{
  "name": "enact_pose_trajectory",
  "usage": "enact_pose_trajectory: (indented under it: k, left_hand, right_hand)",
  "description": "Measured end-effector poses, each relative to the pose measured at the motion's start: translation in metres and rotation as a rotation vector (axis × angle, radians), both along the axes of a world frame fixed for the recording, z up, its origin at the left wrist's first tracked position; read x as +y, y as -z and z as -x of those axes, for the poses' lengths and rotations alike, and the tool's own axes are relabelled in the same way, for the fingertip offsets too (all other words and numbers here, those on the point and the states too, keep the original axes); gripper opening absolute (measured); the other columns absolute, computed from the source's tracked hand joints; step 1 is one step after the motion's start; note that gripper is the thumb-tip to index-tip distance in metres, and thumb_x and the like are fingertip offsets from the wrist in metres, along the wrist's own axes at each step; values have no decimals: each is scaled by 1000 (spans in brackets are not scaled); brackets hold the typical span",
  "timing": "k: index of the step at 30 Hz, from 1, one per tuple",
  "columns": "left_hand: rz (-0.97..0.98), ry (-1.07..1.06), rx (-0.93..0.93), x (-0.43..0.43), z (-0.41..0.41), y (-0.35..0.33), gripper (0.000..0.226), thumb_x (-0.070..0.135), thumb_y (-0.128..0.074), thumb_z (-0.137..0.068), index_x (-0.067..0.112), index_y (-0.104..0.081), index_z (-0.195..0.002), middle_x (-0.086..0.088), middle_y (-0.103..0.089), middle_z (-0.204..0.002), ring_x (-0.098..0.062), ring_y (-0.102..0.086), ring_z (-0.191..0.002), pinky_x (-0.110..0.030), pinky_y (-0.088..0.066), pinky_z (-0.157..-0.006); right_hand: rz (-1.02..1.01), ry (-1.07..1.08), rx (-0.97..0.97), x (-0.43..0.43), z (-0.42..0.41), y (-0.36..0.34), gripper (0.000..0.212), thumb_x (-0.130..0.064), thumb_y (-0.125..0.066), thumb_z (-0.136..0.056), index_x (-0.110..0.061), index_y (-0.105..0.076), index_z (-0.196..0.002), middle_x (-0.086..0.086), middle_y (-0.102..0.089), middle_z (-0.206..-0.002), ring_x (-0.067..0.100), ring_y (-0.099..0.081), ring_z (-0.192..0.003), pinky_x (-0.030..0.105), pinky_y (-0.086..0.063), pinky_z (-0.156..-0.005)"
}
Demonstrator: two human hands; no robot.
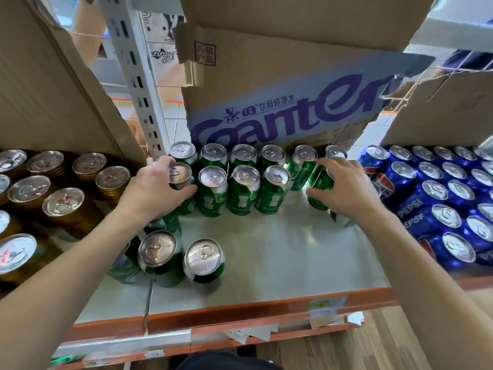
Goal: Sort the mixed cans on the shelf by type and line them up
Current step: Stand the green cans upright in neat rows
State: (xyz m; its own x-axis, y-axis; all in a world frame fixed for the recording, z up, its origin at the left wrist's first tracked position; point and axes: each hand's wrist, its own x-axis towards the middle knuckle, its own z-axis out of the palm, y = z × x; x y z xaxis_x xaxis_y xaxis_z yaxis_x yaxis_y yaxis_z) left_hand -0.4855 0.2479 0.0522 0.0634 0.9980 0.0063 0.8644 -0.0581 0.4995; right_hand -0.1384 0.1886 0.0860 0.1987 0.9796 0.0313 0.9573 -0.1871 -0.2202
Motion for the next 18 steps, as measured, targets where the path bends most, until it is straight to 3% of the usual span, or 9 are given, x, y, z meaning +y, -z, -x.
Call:
enact_pose_trajectory:
  k: [3, 6, 9, 12, 15, 18]
  left_hand:
    - [24, -1, 37, 1, 0, 0, 75, 55, -77, -76, 17, -48, -134, -13, -64, -122, -34, -59, -112, -44, -50, -92]
    - [-2, 16, 54, 0, -2, -2, 80, 55, -77, -75, 14, -47, -137, -14, -57, -131, -33, -53, -120, -46, -47, -99]
    - [-96, 50, 165, -6, -7, -7, 82, 64, -69, -78, 16, -45, -139, -13, -50, -136, -35, -46, -127, -53, -45, -99]
    - [-164, 81, 305, -10, -19, -15, 82, 75, -58, -79, 18, -46, -137, -15, -50, -135, -41, -49, -121, -57, -45, -94]
    - [-187, 113, 314, -14, -35, -21, 86, 78, -45, -76, 20, -50, -138, -11, -49, -142, -39, -50, -124, -57, -42, -97]
    - [-189, 203, 323, -16, -53, -22, 81, 75, -47, -79, 21, -49, -140, -6, -48, -144, -32, -51, -127, -53, -41, -102]
  right_hand:
    - [122, 145, -73, -17, -43, -1, 78, -48, -74, -79, -31, -39, -146, 1, -37, -152, 34, -27, -137, 50, -34, -106]
    - [189, 188, 48, -25, -67, 4, 77, -51, -71, -72, -26, -45, -140, 9, -51, -138, 36, -44, -123, 47, -43, -98]
    - [135, 123, 108, -30, -76, 5, 68, -36, -77, -77, -17, -51, -137, 12, -61, -123, 31, -55, -111, 35, -45, -86]
    - [137, 30, 75, -33, -82, 4, 65, -35, -80, -74, -18, -54, -132, 9, -64, -117, 28, -57, -103, 32, -43, -77]
    - [211, -111, 39, -35, -77, -3, 66, -38, -81, -73, -25, -55, -131, 4, -65, -110, 23, -56, -96, 37, -50, -80]
    - [209, -251, 21, -28, -60, -9, 72, -40, -80, -75, -24, -49, -138, 5, -65, -114, 23, -57, -100, 36, -49, -84]
